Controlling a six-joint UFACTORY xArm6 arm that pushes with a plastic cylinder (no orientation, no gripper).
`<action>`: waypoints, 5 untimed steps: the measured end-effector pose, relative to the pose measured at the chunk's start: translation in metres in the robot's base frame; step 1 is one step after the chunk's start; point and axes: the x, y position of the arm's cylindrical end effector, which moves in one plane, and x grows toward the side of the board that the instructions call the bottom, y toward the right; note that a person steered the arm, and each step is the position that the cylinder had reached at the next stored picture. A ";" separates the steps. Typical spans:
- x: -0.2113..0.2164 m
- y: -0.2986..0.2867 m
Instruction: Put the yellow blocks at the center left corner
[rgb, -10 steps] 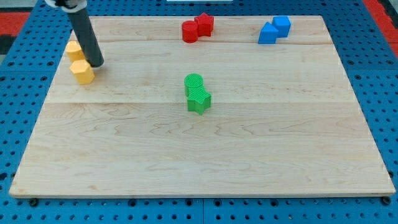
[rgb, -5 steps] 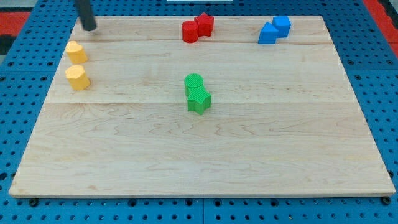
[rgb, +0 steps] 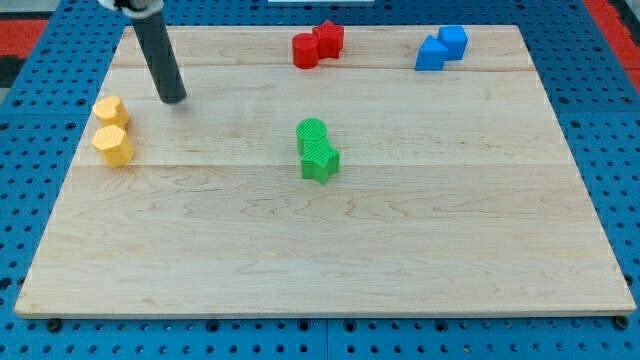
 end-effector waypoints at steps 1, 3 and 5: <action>-0.019 -0.050; 0.024 -0.067; 0.076 -0.044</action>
